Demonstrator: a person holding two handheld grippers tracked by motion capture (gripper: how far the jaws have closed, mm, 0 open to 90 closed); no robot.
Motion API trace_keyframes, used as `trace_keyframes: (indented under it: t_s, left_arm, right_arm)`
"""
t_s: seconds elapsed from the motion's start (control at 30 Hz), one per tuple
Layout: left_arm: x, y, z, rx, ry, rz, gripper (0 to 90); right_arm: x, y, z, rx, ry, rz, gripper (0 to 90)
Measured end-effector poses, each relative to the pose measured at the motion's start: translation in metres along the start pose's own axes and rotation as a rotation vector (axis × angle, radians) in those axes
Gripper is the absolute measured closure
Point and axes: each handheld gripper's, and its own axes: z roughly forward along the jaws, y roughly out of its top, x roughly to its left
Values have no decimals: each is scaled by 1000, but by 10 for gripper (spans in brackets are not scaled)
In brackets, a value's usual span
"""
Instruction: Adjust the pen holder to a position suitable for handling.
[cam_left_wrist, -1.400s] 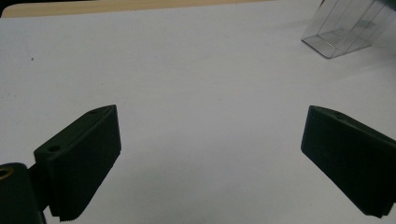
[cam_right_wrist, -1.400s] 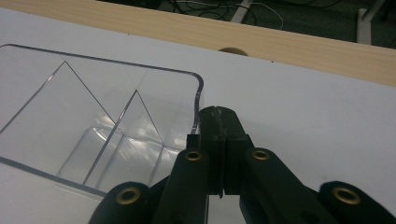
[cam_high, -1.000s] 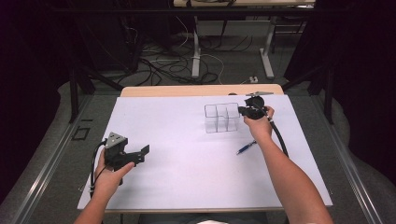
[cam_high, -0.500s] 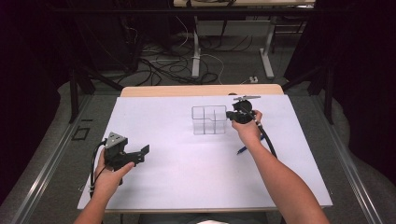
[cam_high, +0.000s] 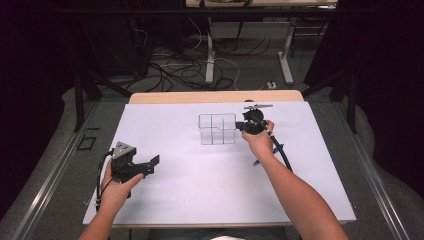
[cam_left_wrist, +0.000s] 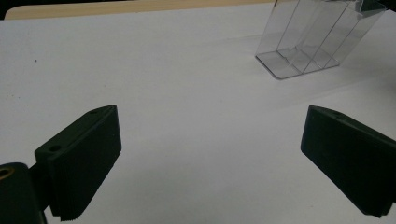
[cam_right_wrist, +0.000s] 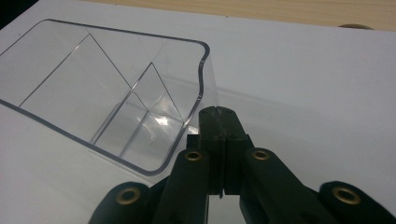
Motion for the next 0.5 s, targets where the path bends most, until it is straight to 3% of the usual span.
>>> trace_keyframes:
  t_s: [0.3,0.5]
  left_arm:
    - [0,0,-1,1,0,2,51]
    - [0,0,-1,0,0,3,52]
  right_arm:
    - [3,1,-1,8,15,6,900]
    - [-6,8,-15,-7,-10,-38,832]
